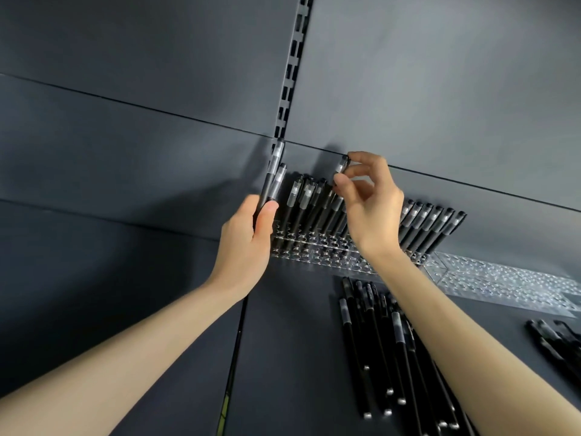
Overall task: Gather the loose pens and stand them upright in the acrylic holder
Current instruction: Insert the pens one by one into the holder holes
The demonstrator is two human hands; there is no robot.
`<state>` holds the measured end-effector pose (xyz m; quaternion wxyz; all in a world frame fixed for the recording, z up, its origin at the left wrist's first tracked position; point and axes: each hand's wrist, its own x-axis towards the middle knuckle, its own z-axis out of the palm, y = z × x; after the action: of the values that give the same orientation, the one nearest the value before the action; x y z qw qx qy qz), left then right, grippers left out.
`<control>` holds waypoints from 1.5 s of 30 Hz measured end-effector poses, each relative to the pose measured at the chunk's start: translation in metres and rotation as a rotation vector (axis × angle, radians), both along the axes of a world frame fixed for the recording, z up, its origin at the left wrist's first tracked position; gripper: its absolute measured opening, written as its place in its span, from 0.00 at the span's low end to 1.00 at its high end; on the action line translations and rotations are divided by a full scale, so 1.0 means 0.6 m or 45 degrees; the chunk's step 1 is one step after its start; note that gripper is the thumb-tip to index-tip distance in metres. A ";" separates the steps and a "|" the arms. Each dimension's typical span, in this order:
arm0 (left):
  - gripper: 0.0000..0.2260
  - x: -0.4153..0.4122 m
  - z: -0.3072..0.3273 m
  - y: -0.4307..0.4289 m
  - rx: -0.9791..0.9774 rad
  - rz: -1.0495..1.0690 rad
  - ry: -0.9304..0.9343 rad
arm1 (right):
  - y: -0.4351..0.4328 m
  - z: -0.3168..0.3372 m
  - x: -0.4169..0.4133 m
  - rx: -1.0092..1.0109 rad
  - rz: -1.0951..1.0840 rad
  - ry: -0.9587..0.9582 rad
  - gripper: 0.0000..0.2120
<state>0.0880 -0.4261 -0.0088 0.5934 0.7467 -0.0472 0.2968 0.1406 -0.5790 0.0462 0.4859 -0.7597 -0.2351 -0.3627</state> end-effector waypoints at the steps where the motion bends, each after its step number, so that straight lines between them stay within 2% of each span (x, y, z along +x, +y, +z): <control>1: 0.14 -0.001 -0.001 -0.002 -0.014 -0.030 -0.014 | 0.001 -0.004 0.003 -0.016 0.004 -0.006 0.12; 7: 0.14 -0.007 -0.004 -0.011 0.012 -0.027 -0.041 | -0.001 -0.023 0.011 -0.217 -0.025 0.060 0.11; 16: 0.15 -0.007 -0.012 -0.016 0.010 -0.076 0.019 | -0.010 -0.002 0.014 -0.282 0.032 0.216 0.09; 19: 0.15 -0.008 -0.012 -0.017 0.033 -0.065 0.022 | -0.009 -0.007 0.016 -0.371 0.007 0.209 0.08; 26: 0.16 -0.004 -0.015 -0.020 -0.010 -0.044 0.094 | -0.015 -0.019 0.013 -0.384 -0.050 0.161 0.11; 29: 0.15 -0.005 -0.015 -0.021 -0.056 -0.120 0.111 | -0.018 -0.017 -0.001 -0.226 0.012 0.206 0.09; 34: 0.11 -0.020 -0.010 -0.037 -0.098 -0.379 0.150 | -0.018 -0.017 -0.037 0.026 0.442 0.487 0.09; 38: 0.11 -0.026 -0.010 -0.046 -0.131 -0.467 0.204 | -0.023 -0.017 -0.042 0.089 0.512 0.510 0.10; 41: 0.13 -0.022 -0.019 -0.046 -0.057 -0.352 0.163 | -0.037 -0.004 -0.040 0.219 0.499 0.468 0.11; 43: 0.13 -0.019 -0.025 -0.042 0.043 -0.176 0.122 | -0.048 0.008 -0.034 0.303 0.410 0.409 0.12; 45: 0.12 -0.020 -0.022 -0.038 0.103 -0.046 0.077 | -0.055 0.014 -0.025 0.283 0.260 0.308 0.12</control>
<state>0.0763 -0.4488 -0.0220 0.5691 0.7778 -0.0548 0.2611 0.1255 -0.6121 0.0548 0.6258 -0.7116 -0.2094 -0.2411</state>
